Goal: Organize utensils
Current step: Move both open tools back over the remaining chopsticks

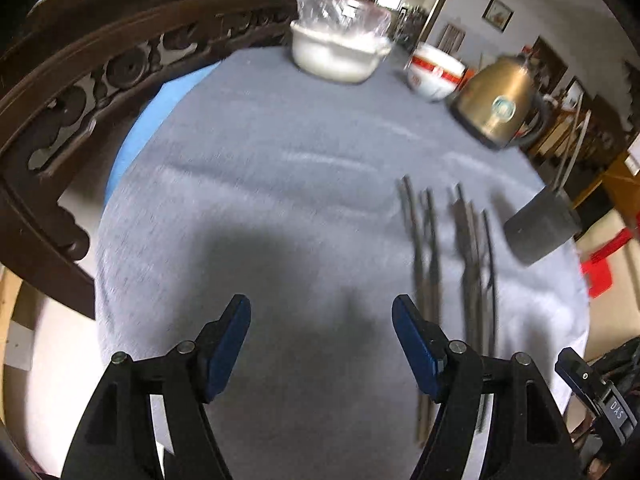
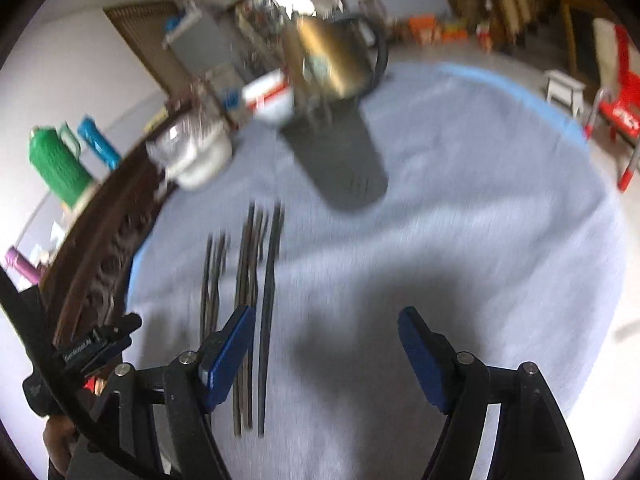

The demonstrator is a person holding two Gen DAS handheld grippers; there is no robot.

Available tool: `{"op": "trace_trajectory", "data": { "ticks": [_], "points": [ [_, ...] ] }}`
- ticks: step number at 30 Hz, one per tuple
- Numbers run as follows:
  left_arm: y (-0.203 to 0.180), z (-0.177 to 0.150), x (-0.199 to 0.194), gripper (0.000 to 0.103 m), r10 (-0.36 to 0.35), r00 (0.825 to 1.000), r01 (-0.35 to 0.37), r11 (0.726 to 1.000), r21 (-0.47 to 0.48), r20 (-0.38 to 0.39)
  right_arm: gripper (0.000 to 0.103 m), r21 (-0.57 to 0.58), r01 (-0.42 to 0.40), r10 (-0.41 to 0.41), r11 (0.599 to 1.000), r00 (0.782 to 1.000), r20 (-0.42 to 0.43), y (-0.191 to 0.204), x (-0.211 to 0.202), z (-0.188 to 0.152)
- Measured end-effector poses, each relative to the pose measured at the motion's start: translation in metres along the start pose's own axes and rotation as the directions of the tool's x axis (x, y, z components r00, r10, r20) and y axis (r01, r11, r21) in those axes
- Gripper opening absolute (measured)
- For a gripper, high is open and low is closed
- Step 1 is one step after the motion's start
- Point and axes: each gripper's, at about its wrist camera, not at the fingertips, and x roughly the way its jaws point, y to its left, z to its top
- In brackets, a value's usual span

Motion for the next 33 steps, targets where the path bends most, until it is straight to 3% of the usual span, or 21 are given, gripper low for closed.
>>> {"op": "trace_trajectory", "data": {
  "ticks": [3, 11, 15, 19, 21, 23, 26, 33],
  "points": [
    [-0.001, -0.007, 0.006, 0.074, 0.02, 0.999, -0.019, 1.0, 0.024, -0.037, 0.077, -0.013, 0.001, -0.002, 1.0, 0.998, -0.059, 0.004, 0.01, -0.005],
    [-0.014, -0.018, 0.023, 0.074, 0.035, 0.991, -0.028, 0.998, 0.058, -0.13, 0.077, -0.03, 0.013, -0.016, 0.999, 0.994, -0.113, 0.008, 0.02, -0.014],
    [-0.027, -0.023, 0.027, 0.074, 0.108, 0.987, -0.09, 0.984, 0.152, -0.116, 0.075, -0.039, 0.031, -0.037, 0.999, 0.988, -0.149, 0.007, 0.027, -0.017],
    [-0.034, -0.026, 0.029, 0.074, 0.134, 0.984, -0.112, 0.979, 0.173, -0.12, 0.074, -0.054, 0.047, -0.055, 0.997, 0.985, -0.163, 0.011, 0.029, -0.015],
    [-0.034, -0.022, 0.032, 0.074, 0.135, 0.982, -0.112, 0.979, 0.17, -0.131, 0.069, -0.064, 0.053, -0.063, 0.997, 0.981, -0.183, 0.013, 0.032, -0.008],
    [-0.038, -0.02, 0.034, 0.074, 0.149, 0.979, -0.125, 0.977, 0.173, -0.137, 0.055, -0.077, 0.065, -0.079, 0.995, 0.976, -0.202, 0.017, 0.037, 0.003],
    [-0.043, -0.021, 0.037, 0.074, 0.176, 0.974, -0.147, 0.97, 0.193, -0.141, 0.042, -0.088, 0.058, -0.078, 0.994, 0.969, -0.236, 0.027, 0.05, 0.023],
    [-0.045, -0.026, 0.035, 0.074, 0.174, 0.975, -0.146, 0.97, 0.195, -0.137, 0.04, -0.135, 0.056, -0.092, 0.989, 0.957, -0.274, 0.06, 0.086, 0.065]
  ]
}}
